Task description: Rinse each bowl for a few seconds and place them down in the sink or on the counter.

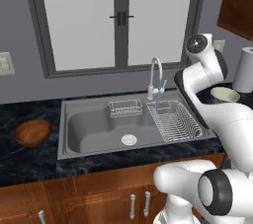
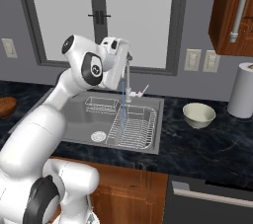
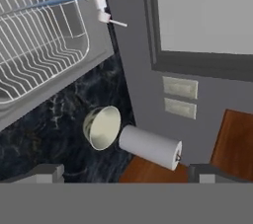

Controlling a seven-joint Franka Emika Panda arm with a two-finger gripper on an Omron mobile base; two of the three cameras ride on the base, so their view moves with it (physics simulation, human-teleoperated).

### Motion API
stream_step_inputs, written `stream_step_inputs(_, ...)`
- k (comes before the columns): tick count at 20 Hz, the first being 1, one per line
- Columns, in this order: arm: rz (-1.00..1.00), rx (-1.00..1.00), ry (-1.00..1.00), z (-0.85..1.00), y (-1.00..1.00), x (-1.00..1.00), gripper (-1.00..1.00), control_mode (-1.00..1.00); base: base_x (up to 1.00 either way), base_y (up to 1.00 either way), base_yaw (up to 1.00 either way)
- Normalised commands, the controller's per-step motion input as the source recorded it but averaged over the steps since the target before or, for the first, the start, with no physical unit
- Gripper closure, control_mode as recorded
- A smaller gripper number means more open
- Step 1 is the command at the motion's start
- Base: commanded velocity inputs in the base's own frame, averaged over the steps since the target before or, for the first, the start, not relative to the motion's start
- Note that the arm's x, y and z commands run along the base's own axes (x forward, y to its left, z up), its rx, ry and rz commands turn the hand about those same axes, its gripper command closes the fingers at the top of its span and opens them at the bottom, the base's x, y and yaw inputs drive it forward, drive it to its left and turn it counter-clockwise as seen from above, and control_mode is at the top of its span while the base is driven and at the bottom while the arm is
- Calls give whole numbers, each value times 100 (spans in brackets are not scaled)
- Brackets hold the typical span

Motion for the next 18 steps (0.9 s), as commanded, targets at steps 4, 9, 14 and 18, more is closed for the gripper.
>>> stream_step_inputs(4, -8, 4, 0, -9, -29, 9, -100, -100, 0, 0, 0)
stream_step_inputs(9, -7, 5, 0, -8, -32, 11, -100, -100, 0, 0, 0)
stream_step_inputs(14, -4, 9, 0, -5, -33, 1, -100, -100, 0, 0, 0)
stream_step_inputs(18, -3, 14, 1, -10, -32, 0, -100, -100, 0, 0, 0)
